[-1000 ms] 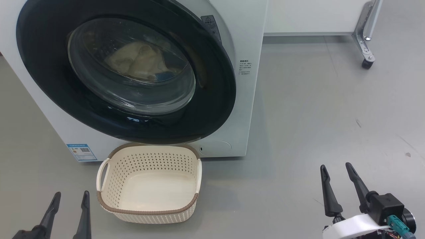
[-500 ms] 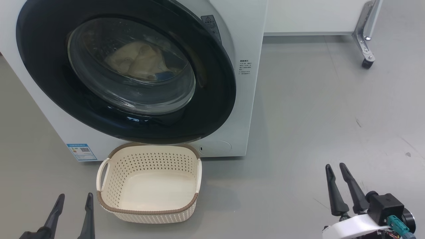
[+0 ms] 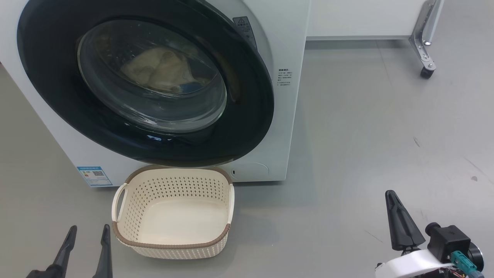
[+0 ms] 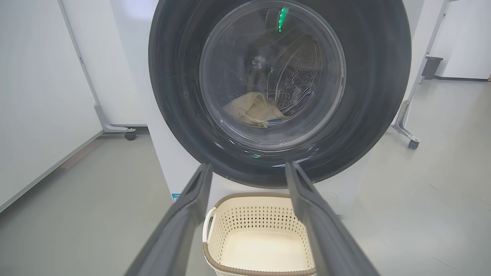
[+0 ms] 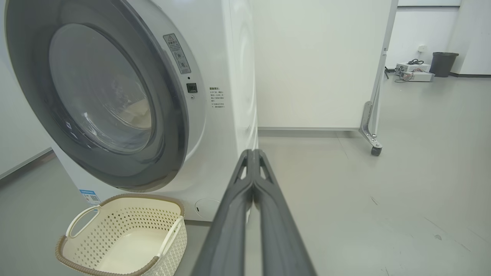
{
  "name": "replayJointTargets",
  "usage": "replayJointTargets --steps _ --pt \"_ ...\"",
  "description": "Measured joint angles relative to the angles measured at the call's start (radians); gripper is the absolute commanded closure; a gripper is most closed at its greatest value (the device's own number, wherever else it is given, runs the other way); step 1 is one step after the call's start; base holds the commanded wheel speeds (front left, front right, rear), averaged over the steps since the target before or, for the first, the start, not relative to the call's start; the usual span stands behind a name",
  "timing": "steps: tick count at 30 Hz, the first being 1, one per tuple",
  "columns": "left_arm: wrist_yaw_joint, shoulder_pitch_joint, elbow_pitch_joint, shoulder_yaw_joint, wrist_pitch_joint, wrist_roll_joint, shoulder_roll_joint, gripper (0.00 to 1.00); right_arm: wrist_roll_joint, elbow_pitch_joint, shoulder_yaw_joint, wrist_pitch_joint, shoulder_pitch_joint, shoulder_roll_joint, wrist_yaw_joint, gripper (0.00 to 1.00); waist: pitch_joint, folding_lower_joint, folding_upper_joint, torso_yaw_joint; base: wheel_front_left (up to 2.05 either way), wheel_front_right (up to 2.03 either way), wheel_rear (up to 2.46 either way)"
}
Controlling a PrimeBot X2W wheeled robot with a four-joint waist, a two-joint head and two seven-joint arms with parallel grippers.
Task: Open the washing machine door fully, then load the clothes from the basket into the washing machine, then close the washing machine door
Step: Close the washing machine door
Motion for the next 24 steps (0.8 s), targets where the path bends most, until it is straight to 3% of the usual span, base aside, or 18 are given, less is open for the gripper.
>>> replayJointTargets --steps 11,24 --pt "0.000 -0.009 0.000 -0.032 0.000 0.019 -0.013 0.00 0.006 -0.014 -0.015 0.001 -0.001 -0.028 0.001 1.00 0.013 0.0000 0.0000 0.048 0.00 0.00 0.00" --pt "-0.018 -0.072 -0.010 -0.054 -0.009 0.029 -0.019 0.00 -0.008 -0.017 0.021 0.042 -0.107 -0.063 0.029 1.00 0.051 0.0000 0.0000 0.181 0.00 0.00 0.00"
